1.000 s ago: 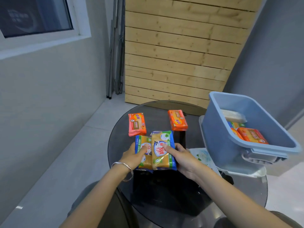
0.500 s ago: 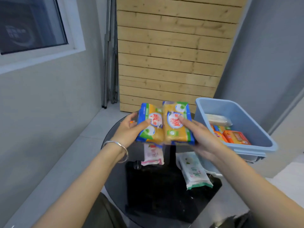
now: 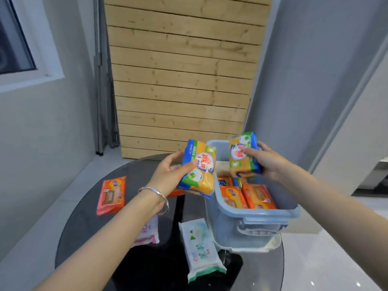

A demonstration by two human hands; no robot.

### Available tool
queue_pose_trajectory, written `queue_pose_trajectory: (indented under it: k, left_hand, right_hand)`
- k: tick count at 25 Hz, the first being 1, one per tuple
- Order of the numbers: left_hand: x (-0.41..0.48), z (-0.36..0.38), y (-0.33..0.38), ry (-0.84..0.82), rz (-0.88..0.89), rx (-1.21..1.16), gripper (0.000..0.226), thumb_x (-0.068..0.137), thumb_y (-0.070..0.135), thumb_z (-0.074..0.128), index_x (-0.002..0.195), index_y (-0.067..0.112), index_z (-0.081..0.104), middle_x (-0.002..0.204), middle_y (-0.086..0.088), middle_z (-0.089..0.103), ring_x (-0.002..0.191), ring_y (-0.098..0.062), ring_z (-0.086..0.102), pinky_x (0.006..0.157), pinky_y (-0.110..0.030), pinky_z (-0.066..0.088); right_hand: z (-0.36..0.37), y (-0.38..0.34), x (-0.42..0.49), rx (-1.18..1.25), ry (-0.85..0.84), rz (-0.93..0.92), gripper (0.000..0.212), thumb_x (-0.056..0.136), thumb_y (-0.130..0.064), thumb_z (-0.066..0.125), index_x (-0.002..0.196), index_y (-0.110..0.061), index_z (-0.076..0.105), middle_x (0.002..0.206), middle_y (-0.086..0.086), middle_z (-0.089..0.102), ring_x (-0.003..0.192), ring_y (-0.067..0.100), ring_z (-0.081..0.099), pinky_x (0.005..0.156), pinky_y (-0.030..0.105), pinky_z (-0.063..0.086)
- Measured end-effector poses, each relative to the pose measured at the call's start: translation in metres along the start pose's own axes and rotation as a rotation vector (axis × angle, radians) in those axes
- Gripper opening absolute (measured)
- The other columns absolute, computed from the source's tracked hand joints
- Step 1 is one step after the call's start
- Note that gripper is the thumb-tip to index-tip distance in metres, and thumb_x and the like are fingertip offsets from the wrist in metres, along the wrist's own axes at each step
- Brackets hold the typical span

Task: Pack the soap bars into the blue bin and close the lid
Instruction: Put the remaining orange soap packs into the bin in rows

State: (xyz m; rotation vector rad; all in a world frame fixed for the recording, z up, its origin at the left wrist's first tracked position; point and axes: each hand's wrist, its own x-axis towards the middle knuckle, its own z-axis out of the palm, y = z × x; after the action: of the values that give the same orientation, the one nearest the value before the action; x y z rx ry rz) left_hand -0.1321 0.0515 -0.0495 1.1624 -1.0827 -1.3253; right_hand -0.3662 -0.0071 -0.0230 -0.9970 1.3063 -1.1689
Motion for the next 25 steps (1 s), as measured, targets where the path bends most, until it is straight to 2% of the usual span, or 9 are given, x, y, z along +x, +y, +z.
queue_pose_trajectory:
  k: [4,7,9,13,15,17,19,21,25]
  left_hand:
    - [0.015,-0.005,-0.003,0.02,-0.008,-0.011,0.043,0.078,0.022,0.071,0.116,0.026,0.052,0.075,0.005,0.077,0.064,-0.01,0.072,0.05,-0.021,0.055]
    - [0.027,-0.008,-0.002,0.034,-0.01,-0.013,0.04,0.078,0.022,0.069,0.115,0.026,0.053,0.076,0.003,0.077,0.063,-0.011,0.072,0.049,-0.02,0.054]
    - [0.033,-0.006,-0.003,0.015,-0.002,-0.012,0.038,0.079,0.021,0.068,0.115,0.026,0.053,0.074,0.004,0.077,0.062,-0.01,0.072,0.047,-0.019,0.053]
    - [0.04,0.006,-0.005,-0.028,-0.005,-0.034,0.043,0.078,0.02,0.068,0.119,0.023,0.054,0.078,0.002,0.078,0.063,-0.013,0.072,0.048,-0.021,0.054]
    - [0.044,0.011,-0.004,-0.035,0.003,-0.042,0.051,0.078,0.02,0.069,0.125,0.022,0.051,0.086,-0.002,0.077,0.068,-0.015,0.073,0.052,-0.023,0.056]
    - [0.05,0.017,-0.001,-0.029,0.019,-0.049,0.053,0.079,0.02,0.069,0.128,0.022,0.049,0.087,-0.002,0.077,0.069,-0.014,0.073,0.054,-0.023,0.057]
    - [0.057,0.027,0.002,-0.026,0.035,-0.056,0.055,0.078,0.021,0.069,0.129,0.022,0.048,0.081,0.002,0.077,0.068,-0.012,0.072,0.055,-0.024,0.057]
    - [0.064,0.046,0.006,-0.044,0.046,-0.058,0.058,0.078,0.019,0.07,0.13,0.02,0.045,0.081,0.001,0.076,0.067,-0.012,0.072,0.059,-0.026,0.057]
    - [0.074,0.095,0.002,-0.149,0.012,-0.056,0.061,0.078,0.017,0.071,0.131,0.018,0.041,0.086,-0.004,0.07,0.06,-0.007,0.07,0.049,-0.021,0.054]
  right_hand:
    - [0.006,0.027,0.041,-0.104,0.026,0.127,0.069,0.091,-0.016,0.061,0.147,-0.024,0.021,0.135,0.019,0.054,0.105,0.039,0.063,0.08,0.05,0.052]
    - [0.013,0.042,0.055,-0.142,-0.094,0.211,0.061,0.092,-0.021,0.059,0.143,-0.021,0.025,0.127,0.017,0.059,0.1,0.032,0.064,0.084,0.044,0.054]
    - [0.014,0.049,0.059,-0.395,-0.19,0.158,0.051,0.096,-0.031,0.051,0.14,-0.021,0.028,0.122,0.01,0.063,0.095,0.022,0.065,0.079,0.032,0.056]
    - [0.014,0.052,0.058,-0.905,-0.325,0.021,0.042,0.101,-0.04,0.031,0.13,-0.016,0.049,0.133,0.007,0.06,0.112,0.021,0.06,0.101,0.031,0.045]
    - [0.008,0.036,0.054,-1.046,-0.229,-0.072,0.048,0.098,-0.045,0.036,0.133,-0.014,0.048,0.135,0.005,0.057,0.118,0.022,0.057,0.1,0.031,0.044]
    - [-0.004,0.013,0.044,-0.917,-0.108,-0.242,0.063,0.091,-0.053,0.046,0.142,-0.019,0.036,0.14,0.001,0.049,0.122,0.018,0.052,0.092,0.025,0.046]
    - [-0.015,-0.011,0.028,-0.737,-0.233,-0.406,0.078,0.076,-0.068,0.056,0.143,-0.038,0.026,0.144,-0.013,0.038,0.127,0.005,0.043,0.089,0.015,0.041]
    - [-0.019,-0.024,0.013,-0.804,-0.427,-0.502,0.095,0.061,-0.073,0.065,0.14,-0.053,0.016,0.147,-0.026,0.023,0.136,-0.005,0.026,0.102,0.018,0.034]
    - [-0.026,-0.022,0.014,-1.229,-0.449,-0.604,0.122,0.056,-0.063,0.078,0.147,-0.043,0.0,0.154,-0.019,0.004,0.145,0.005,0.003,0.117,0.034,0.024]
